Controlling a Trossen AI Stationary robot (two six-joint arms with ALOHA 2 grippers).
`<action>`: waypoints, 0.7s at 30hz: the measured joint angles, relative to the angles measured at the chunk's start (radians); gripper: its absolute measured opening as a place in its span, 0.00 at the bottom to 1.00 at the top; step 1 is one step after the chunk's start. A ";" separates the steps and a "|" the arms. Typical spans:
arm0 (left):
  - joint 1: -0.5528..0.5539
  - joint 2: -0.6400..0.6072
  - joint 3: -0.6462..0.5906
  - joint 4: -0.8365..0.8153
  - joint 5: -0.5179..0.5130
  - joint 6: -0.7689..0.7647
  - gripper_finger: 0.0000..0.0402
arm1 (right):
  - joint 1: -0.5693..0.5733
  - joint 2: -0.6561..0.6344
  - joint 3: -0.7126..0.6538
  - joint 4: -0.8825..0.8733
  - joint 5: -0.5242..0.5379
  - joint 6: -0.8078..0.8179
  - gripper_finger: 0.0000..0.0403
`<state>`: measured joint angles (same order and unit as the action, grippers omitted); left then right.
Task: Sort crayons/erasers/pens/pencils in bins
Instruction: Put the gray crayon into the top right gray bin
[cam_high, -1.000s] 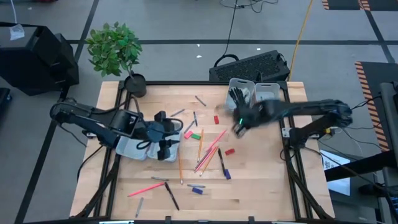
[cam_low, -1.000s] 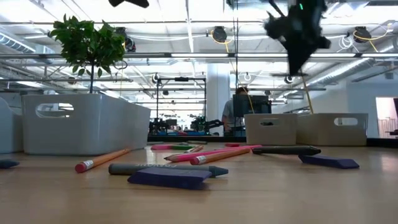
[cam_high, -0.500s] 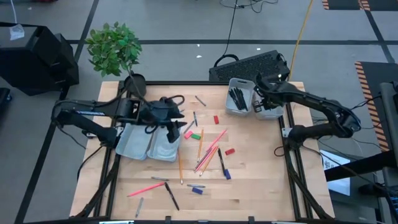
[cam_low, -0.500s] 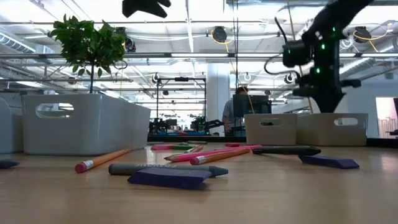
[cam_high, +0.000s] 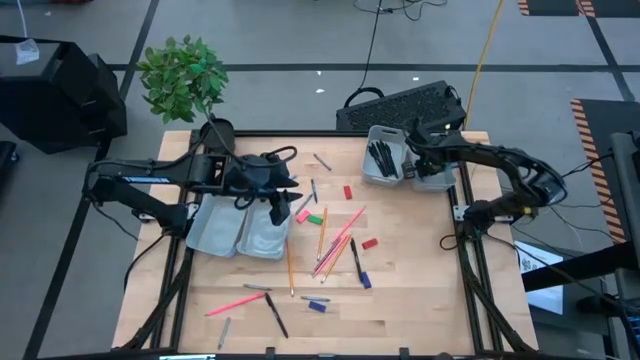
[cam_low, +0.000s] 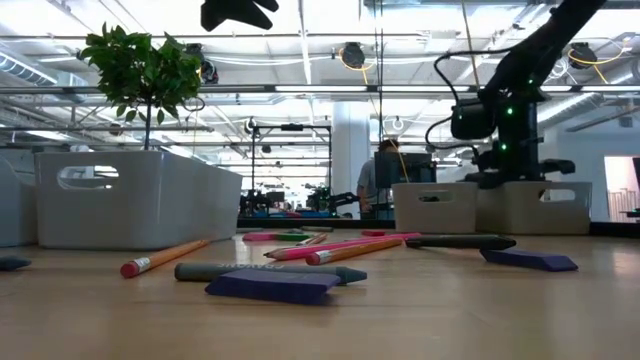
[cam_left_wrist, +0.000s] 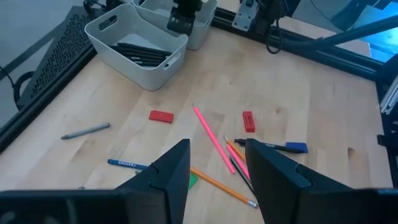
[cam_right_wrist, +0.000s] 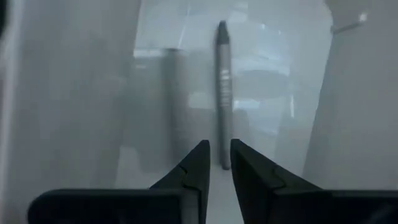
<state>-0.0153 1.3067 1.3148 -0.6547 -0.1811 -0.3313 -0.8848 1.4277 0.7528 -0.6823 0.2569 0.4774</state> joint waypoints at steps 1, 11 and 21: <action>0.000 0.000 0.000 -0.001 0.001 -0.004 0.39 | 0.000 0.005 0.000 0.000 0.000 -0.001 0.17; -0.017 0.000 0.000 -0.035 0.002 -0.014 0.39 | 0.110 -0.186 0.026 -0.048 -0.026 0.000 0.22; -0.043 0.000 0.000 -0.040 0.002 0.050 0.39 | 0.596 -0.334 0.204 -0.066 0.015 0.152 0.22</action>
<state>-0.0583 1.3067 1.3148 -0.6945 -0.1791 -0.2813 -0.2886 1.0937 0.9570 -0.7486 0.2722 0.6293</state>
